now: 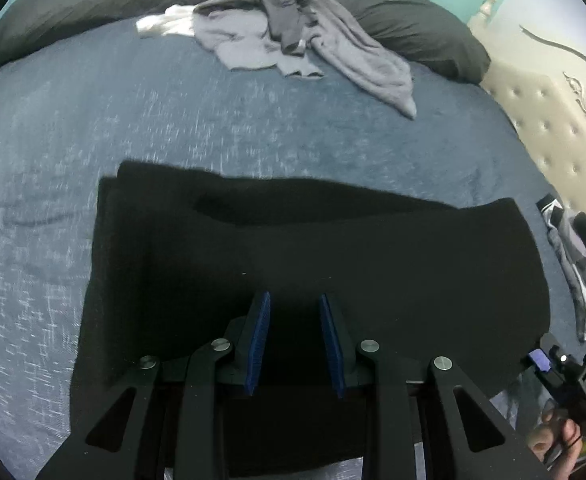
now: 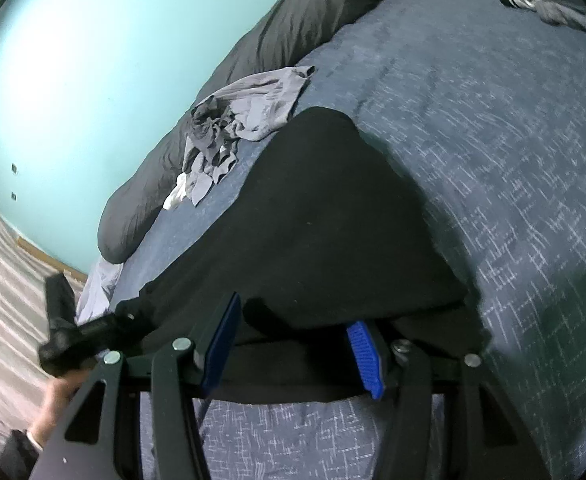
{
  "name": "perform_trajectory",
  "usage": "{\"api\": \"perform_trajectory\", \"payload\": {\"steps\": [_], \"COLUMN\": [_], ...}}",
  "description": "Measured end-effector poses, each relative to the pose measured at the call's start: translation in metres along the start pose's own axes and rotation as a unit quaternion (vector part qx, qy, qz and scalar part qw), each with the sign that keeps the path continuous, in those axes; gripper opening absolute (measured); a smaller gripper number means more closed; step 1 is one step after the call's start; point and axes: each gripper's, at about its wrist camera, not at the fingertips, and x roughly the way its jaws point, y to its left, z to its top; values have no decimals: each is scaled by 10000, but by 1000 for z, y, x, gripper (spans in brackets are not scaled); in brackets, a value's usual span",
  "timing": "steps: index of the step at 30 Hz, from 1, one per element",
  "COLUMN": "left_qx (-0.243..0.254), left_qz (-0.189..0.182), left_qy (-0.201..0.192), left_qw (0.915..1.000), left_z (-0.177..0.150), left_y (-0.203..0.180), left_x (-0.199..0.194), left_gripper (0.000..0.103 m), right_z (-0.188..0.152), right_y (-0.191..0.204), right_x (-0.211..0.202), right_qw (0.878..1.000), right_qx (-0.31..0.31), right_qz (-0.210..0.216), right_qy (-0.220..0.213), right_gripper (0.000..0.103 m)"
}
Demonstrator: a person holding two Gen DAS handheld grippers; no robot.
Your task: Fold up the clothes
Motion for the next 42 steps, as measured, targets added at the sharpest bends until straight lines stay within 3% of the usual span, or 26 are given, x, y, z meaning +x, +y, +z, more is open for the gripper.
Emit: {"api": "perform_trajectory", "payload": {"steps": [10,15,27,31,35,42], "left_qx": [-312,-595,-499,-369,-314,-324], "left_qz": [258,290,127,71,37,-11], "left_qy": [-767,-788,-980,-908,-855,-745], "left_qw": [9962,9947,9938,9952,9958,9967], "left_z": [-8,-16,-19,-17,-19,-30], "left_y": [25,50,39,36,36,43], "left_x": [-46,-50,-56,-54,-51,-44], "left_gripper": [28,28,29,29,29,29], "right_z": [-11,-14,-15,-15,-8,1], "right_y": [-1,4,23,38,50,51], "right_x": [-18,-30,-47,-49,-30,13], "right_qw": [9987,9965,9967,9988,9992,9981], "right_qx": [127,81,3,-17,-153,-587], "right_qz": [-464,-771,-662,-189,164,-123], "right_qy": [-181,-298,-477,-460,-326,159], "right_gripper": [55,55,55,55,55,55]}}
